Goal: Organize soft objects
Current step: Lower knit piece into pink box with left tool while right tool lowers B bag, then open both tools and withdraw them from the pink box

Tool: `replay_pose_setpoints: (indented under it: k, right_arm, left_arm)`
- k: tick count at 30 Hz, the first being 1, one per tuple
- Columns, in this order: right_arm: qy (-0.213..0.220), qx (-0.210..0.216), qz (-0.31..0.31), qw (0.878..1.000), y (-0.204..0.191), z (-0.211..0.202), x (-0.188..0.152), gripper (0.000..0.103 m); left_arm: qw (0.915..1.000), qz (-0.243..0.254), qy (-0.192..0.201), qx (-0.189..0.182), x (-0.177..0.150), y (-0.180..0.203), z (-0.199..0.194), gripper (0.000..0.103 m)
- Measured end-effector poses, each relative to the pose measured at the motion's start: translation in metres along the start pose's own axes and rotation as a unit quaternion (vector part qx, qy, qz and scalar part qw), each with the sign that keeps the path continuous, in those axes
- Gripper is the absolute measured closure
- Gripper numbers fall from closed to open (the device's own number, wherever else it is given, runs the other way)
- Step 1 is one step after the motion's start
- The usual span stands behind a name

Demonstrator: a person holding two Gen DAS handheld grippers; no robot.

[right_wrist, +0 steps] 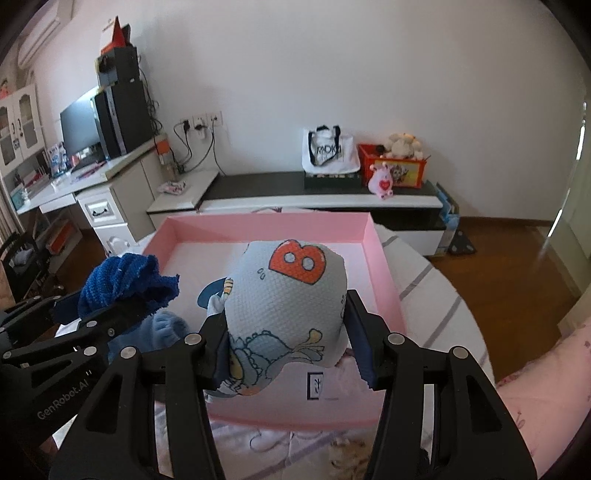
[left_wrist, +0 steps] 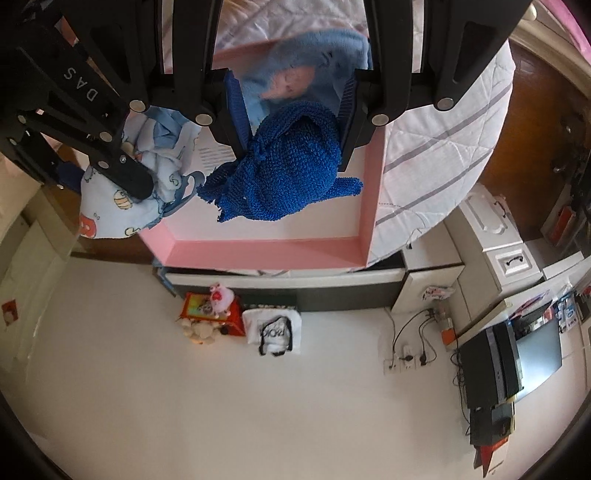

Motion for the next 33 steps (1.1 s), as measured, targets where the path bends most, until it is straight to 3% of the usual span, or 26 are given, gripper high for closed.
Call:
replay_pose_setpoints:
  k: [8, 11, 16, 18, 23, 27, 33]
  right_arm:
    - [-0.033, 0.006, -0.002, 0.999, -0.001, 0.027, 0.0, 0.038]
    - [-0.024, -0.012, -0.006, 1.0, 0.0, 0.025, 0.0, 0.028]
    - [-0.007, -0.048, 0.002, 0.999, 0.007, 0.015, 0.004, 0.0]
    - [0.0, -0.059, 0.009, 0.998, 0.012, 0.011, 0.004, 0.0]
    - [-0.008, -0.062, 0.007, 0.998, 0.012, 0.012, 0.004, 0.0]
    - [-0.014, -0.071, -0.002, 0.997, 0.01, 0.015, 0.004, 0.0]
    - [-0.016, -0.066, 0.002, 0.998, 0.012, 0.015, 0.004, 0.0]
  left_arm:
    - [0.9997, -0.007, -0.023, -0.002, 0.028, 0.0, 0.054, 0.05]
    - [0.9998, -0.011, -0.018, 0.005, 0.023, -0.001, 0.055, 0.041]
    - [0.9994, -0.03, -0.003, 0.017, 0.015, -0.006, 0.054, 0.019]
    - [0.9994, -0.032, 0.0, 0.013, 0.007, -0.006, 0.053, 0.011]
    - [0.9994, -0.029, 0.003, 0.016, -0.003, -0.004, 0.055, 0.008]
    - [0.9993, -0.03, 0.005, 0.021, -0.029, -0.009, 0.031, 0.005]
    - [0.9993, -0.027, 0.006, 0.025, -0.042, -0.013, 0.011, 0.004]
Point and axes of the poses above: each gripper's, at about its wrist camera, not at the fingertips, and z roughly the way its jaws point, y to its right, x to its top, the point moved 1 cm from there along z, roughly the way its jaws point, and after that the axes turned 5 degrees about x, right-handed, at the moved point
